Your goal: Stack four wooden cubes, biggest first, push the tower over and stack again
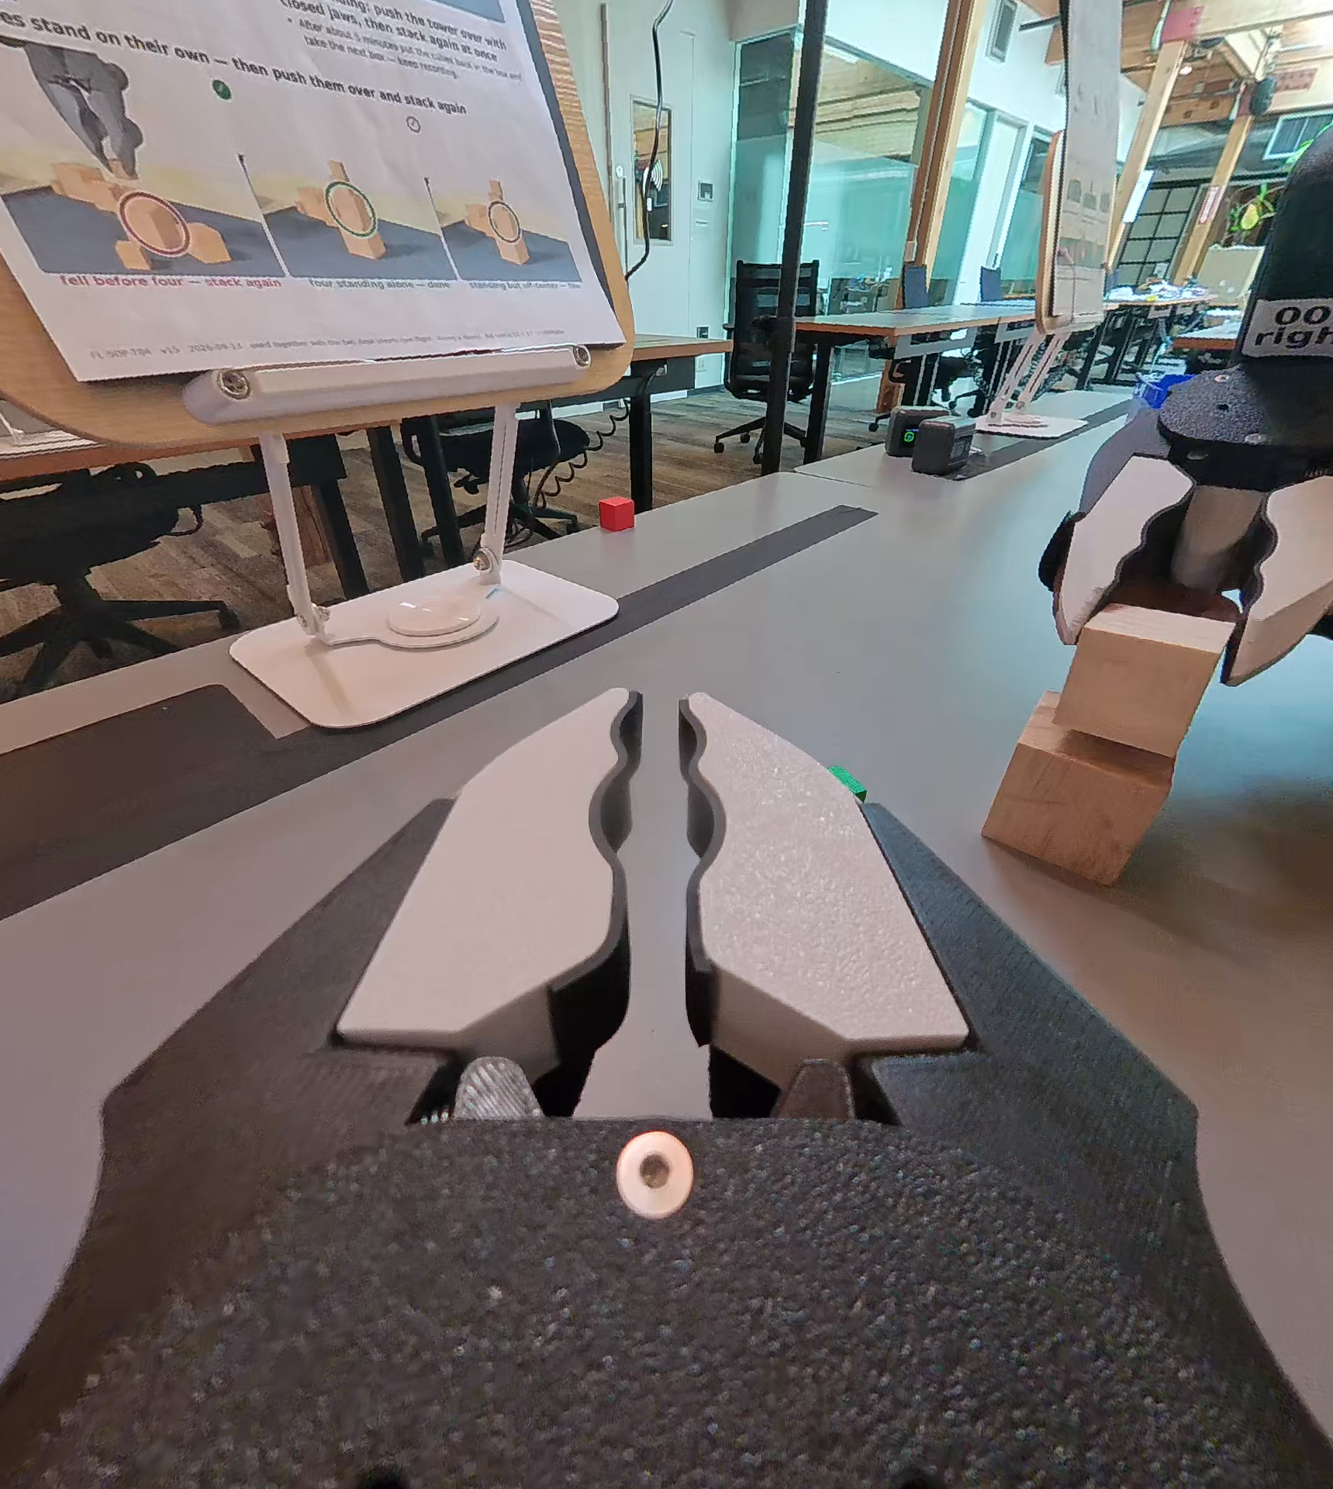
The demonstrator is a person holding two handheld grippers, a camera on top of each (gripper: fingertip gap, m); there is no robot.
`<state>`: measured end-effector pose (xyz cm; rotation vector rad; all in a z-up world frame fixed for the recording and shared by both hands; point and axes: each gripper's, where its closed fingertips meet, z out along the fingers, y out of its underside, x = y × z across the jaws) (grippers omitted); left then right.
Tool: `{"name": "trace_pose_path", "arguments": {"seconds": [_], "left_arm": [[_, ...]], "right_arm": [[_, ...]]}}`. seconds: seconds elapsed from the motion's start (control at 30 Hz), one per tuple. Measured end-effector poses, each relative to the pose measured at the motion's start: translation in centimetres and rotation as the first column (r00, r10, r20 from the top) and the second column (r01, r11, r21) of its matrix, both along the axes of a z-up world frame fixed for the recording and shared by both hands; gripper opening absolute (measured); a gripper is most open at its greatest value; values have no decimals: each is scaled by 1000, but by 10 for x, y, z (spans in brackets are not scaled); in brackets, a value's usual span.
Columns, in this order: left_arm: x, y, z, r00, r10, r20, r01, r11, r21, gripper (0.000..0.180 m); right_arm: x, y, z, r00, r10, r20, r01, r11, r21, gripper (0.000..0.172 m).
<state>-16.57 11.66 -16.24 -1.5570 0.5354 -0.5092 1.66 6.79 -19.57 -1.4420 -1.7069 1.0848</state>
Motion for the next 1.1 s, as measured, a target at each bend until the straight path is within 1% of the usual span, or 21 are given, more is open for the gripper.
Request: {"name": "trace_pose_path", "arguments": {"seconds": [0.17,0.33,0.67,0.8,0.97,1.1], "left_arm": [[1,0,-1,1000,-3,-4,3,1000,-3,8],[1,1,-1,1000,0,-1,0,1000,-4,9],[0,2,-4,1000,2,-5,-2,1000,-12,9],[1,2,-6,1000,-1,-6,1,1000,-17,9],[1,2,-6,1000,-3,-7,3,1000,-19,9],[1,2,-5,1000,-3,-5,3,1000,-17,9]], "right_arm": [[1,1,-7,999,8,36,-9,1000,21,44],[0,0,-9,997,38,69,-41,998,49,44],[0,0,-11,978,123,166,-138,987,86,44],[0,0,-11,977,129,170,-147,985,93,45],[-1,0,-9,979,109,171,-124,989,79,45],[-1,-4,9,990,107,90,-112,992,52,54]]}}
